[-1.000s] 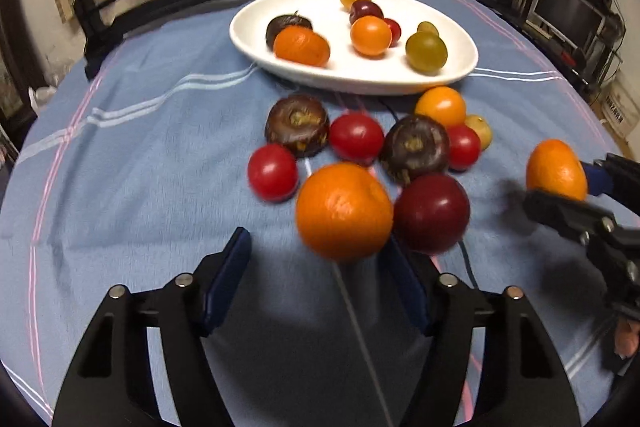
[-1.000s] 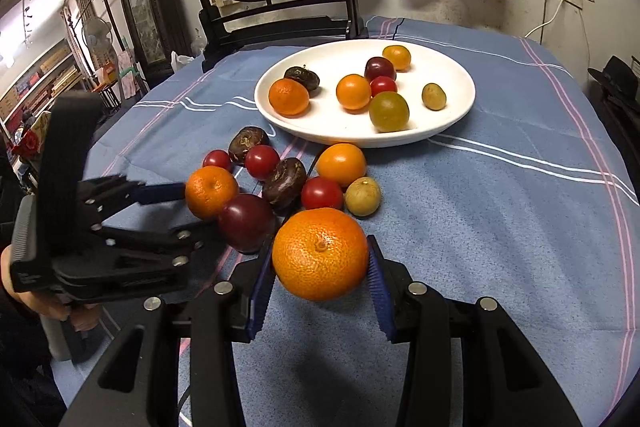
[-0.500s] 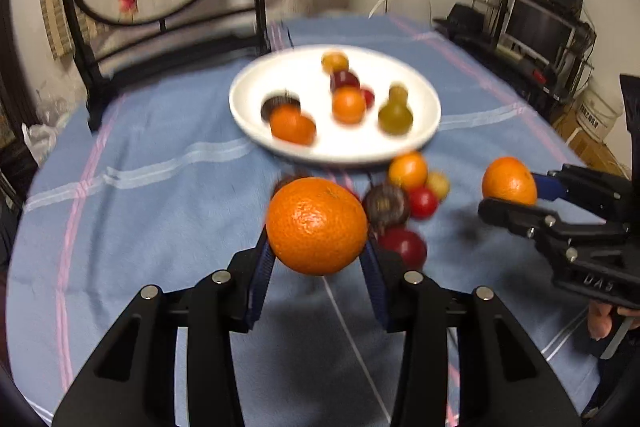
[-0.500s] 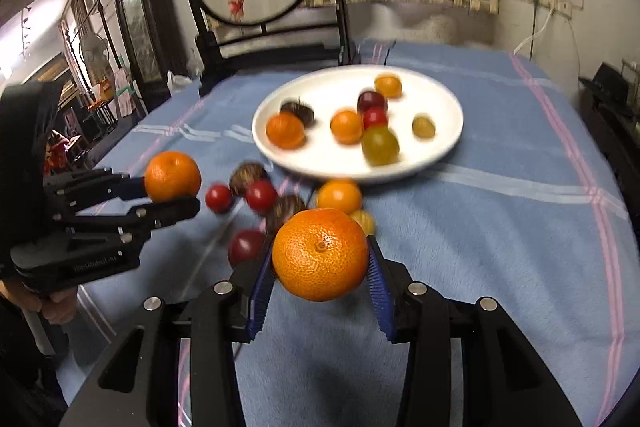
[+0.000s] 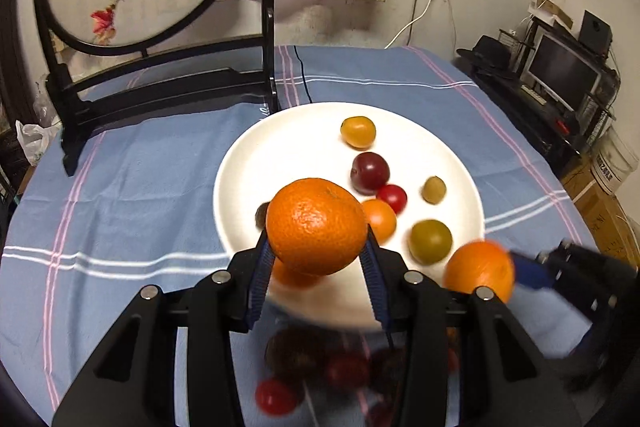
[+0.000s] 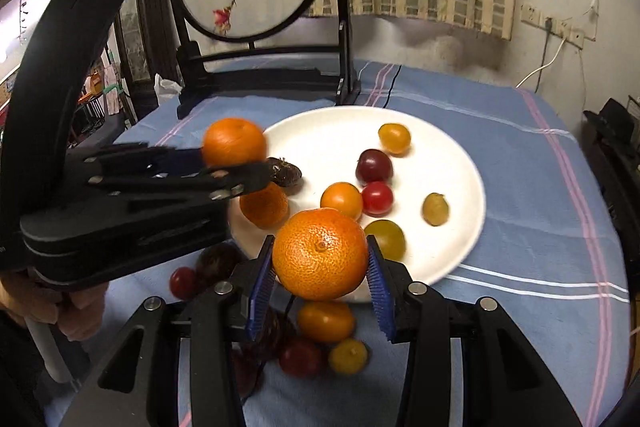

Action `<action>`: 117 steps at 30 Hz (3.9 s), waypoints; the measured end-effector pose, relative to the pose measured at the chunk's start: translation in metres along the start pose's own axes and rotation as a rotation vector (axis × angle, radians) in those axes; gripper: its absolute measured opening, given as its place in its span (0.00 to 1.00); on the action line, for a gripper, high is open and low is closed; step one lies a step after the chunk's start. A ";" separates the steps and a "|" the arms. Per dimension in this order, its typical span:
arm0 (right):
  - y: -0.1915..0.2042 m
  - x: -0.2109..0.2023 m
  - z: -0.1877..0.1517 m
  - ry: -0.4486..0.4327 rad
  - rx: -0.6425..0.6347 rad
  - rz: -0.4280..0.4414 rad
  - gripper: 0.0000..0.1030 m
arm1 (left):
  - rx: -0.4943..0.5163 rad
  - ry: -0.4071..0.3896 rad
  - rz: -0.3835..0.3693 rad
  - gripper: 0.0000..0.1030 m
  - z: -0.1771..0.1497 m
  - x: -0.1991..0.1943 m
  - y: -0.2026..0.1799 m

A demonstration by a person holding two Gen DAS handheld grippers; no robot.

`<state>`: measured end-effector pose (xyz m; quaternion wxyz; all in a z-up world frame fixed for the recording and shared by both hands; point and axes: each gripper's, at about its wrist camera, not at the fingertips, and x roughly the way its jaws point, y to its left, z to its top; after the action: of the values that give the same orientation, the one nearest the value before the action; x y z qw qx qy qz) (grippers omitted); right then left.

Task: Organize fruits
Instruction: 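Place a large orange with the right tool while the left tool places another orange, then move both open tools back toward the remaining fruits, then carry a dark red plum to the plate with the right tool while the left tool carries a cherry tomato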

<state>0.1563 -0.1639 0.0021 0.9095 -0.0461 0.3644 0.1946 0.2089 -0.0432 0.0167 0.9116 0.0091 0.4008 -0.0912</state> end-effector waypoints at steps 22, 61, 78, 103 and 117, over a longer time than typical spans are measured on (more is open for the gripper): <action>0.012 -0.029 -0.046 0.075 0.000 0.041 0.60 | -0.060 -0.075 0.023 0.76 -0.050 -0.056 0.032; 0.017 -0.030 -0.091 0.133 0.093 0.123 0.40 | 0.042 0.099 0.040 0.57 -0.116 -0.009 0.019; 0.005 -0.056 -0.072 0.023 0.122 0.084 0.39 | 0.087 0.006 -0.048 0.25 -0.095 -0.059 0.001; -0.054 0.036 0.015 -0.031 0.170 -0.049 0.57 | -0.020 -0.002 0.089 0.67 0.010 0.033 -0.006; -0.037 -0.018 -0.014 -0.039 0.089 -0.069 0.62 | -0.028 -0.043 0.094 0.83 -0.035 -0.029 0.007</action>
<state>0.1498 -0.2068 0.0014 0.9237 -0.0143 0.3533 0.1474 0.1656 -0.0284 0.0134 0.9233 0.0131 0.3816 -0.0426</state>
